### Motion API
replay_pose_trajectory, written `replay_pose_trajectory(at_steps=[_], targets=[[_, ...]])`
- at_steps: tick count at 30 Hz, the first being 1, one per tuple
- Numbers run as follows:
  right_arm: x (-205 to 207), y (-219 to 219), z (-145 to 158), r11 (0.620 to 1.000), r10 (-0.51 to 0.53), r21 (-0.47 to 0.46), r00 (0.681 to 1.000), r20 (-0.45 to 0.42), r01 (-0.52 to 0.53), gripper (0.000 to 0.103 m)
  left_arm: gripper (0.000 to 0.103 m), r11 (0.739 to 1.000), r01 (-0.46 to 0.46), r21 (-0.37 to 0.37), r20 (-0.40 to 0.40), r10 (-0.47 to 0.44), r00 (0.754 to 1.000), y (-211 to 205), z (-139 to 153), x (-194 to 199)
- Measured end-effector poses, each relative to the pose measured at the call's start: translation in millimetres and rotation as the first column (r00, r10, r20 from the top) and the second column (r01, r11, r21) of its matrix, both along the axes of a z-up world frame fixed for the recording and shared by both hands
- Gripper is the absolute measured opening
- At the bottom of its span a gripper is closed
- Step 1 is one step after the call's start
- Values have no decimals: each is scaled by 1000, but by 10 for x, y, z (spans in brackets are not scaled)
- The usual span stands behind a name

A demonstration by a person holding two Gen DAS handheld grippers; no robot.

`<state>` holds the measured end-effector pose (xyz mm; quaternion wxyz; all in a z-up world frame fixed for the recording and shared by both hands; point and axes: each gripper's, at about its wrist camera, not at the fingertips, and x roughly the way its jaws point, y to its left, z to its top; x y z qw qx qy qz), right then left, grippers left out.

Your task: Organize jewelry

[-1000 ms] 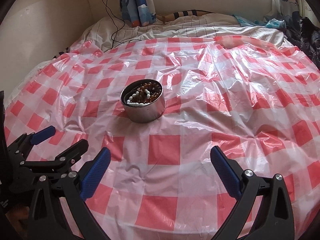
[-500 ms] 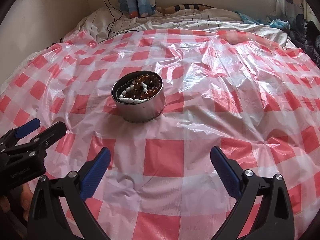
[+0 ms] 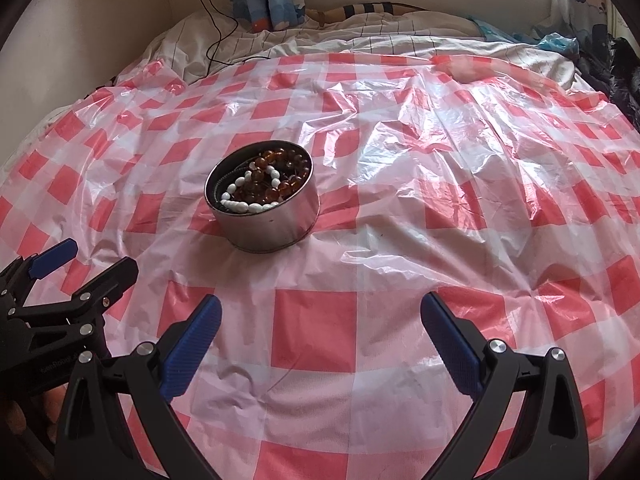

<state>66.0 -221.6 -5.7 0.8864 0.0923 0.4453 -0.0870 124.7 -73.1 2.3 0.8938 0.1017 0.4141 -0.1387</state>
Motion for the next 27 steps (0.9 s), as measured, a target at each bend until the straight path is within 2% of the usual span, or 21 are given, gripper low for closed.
replay_pose_trajectory(at_steps=[13,27], targets=[[88,7,-1,1000,8,-1,1000,-2,-8,95,95,1000,8,25,9,-8,1000,-32,31,27],[-69,57,29,1000,1,-14,1000,-9,-1,95,95,1000,10,24,23,-11,1000,35,118,-149]])
